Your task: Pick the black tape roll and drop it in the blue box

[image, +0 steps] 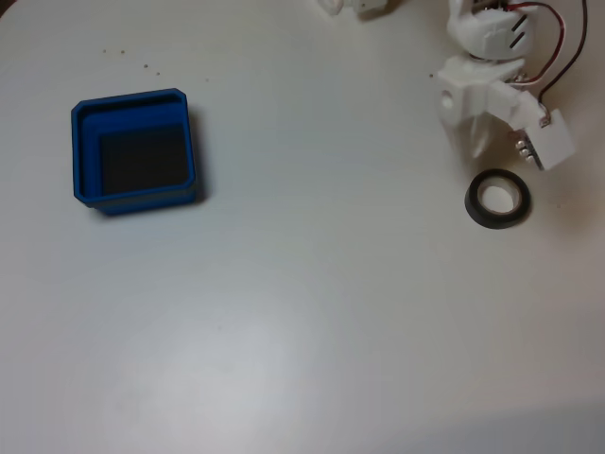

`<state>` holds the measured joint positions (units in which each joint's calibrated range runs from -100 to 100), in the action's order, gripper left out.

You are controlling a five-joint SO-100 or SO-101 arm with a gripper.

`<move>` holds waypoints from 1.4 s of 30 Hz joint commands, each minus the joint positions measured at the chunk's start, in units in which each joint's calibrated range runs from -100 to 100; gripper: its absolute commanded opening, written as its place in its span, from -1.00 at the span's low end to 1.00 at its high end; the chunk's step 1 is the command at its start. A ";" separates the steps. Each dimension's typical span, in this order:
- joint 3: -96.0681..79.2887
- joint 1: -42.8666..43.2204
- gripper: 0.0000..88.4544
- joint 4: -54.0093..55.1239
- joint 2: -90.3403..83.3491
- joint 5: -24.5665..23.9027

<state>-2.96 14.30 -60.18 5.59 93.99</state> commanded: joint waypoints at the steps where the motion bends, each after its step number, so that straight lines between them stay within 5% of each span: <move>1: 4.04 1.38 -0.98 0.20 -0.40 -0.21; 11: 6.28 2.16 -0.98 0.28 2.86 -1.00; 19: 6.37 2.65 -0.98 3.74 3.44 -14.75; 26: 6.37 2.26 -0.95 4.32 6.37 -15.37; 35: 6.91 2.26 -0.57 5.48 8.46 -14.93; 42: 7.18 1.97 -0.51 8.94 8.88 -14.84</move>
<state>0.09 16.77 -52.96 14.39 78.88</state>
